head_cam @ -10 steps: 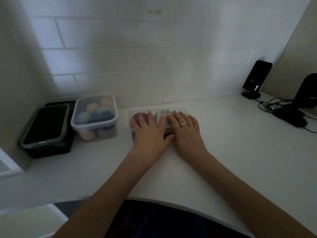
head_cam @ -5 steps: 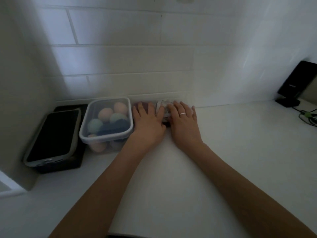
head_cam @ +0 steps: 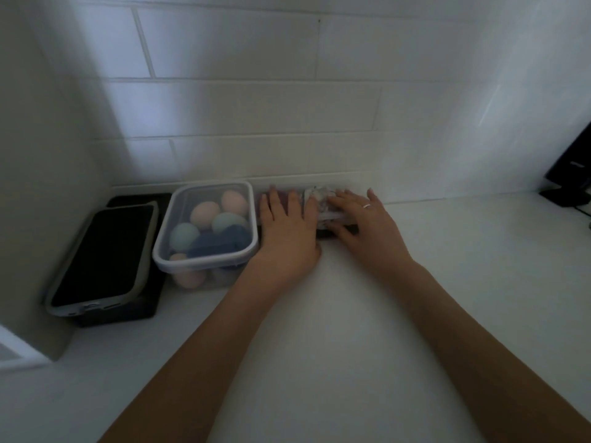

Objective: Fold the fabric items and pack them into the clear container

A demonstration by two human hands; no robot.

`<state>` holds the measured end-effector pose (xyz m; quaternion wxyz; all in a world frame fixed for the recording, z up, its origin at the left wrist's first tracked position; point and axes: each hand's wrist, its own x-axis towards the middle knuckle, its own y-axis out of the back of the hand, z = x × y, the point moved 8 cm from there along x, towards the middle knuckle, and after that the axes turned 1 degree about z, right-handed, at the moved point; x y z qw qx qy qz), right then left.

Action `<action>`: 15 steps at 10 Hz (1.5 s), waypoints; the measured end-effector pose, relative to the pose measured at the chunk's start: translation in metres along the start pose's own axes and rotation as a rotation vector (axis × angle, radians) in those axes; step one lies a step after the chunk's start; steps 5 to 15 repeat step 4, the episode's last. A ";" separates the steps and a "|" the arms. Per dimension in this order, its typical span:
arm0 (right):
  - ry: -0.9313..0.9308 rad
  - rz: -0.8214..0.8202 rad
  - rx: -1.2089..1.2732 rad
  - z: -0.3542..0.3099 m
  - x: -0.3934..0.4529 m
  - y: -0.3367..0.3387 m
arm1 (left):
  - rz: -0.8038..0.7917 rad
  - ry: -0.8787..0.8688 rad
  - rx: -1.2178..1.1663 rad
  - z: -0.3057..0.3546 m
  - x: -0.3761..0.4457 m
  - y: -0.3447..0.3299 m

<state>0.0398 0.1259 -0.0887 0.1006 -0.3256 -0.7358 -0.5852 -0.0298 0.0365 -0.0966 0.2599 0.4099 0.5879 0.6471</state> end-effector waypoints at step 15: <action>-0.073 -0.036 0.389 0.000 0.007 0.014 | 0.170 -0.096 -0.279 0.005 -0.001 0.015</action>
